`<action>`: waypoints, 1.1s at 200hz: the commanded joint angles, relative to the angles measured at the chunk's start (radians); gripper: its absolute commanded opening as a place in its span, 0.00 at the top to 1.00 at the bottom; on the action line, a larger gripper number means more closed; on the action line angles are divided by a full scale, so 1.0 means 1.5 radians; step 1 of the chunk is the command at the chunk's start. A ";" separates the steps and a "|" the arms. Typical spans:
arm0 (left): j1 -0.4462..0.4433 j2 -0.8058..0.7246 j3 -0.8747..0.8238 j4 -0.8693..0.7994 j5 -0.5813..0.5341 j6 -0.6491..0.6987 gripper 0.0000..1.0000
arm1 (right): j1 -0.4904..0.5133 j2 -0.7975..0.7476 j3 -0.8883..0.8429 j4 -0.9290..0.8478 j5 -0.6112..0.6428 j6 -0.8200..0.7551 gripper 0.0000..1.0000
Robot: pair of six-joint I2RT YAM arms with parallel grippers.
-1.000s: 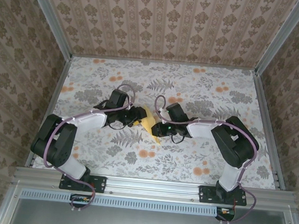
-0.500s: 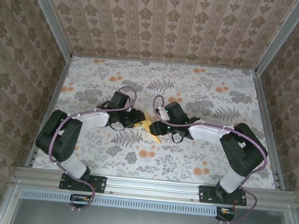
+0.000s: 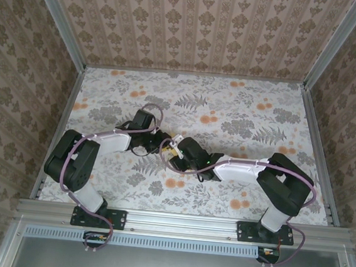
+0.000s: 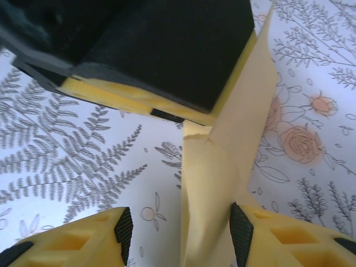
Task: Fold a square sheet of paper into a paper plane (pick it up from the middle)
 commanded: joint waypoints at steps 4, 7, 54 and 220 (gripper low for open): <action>0.001 0.002 0.007 -0.003 0.011 0.006 0.72 | 0.009 0.029 -0.013 0.045 0.071 -0.032 0.47; 0.001 0.003 0.007 -0.003 0.011 0.005 0.72 | 0.009 0.031 -0.013 0.048 0.073 -0.032 0.47; 0.001 0.001 0.005 -0.004 0.010 0.004 0.72 | 0.017 0.053 -0.019 0.084 0.093 -0.036 0.54; 0.047 -0.081 -0.091 0.044 -0.008 -0.002 0.72 | -0.130 0.047 -0.031 0.095 -0.299 0.128 0.86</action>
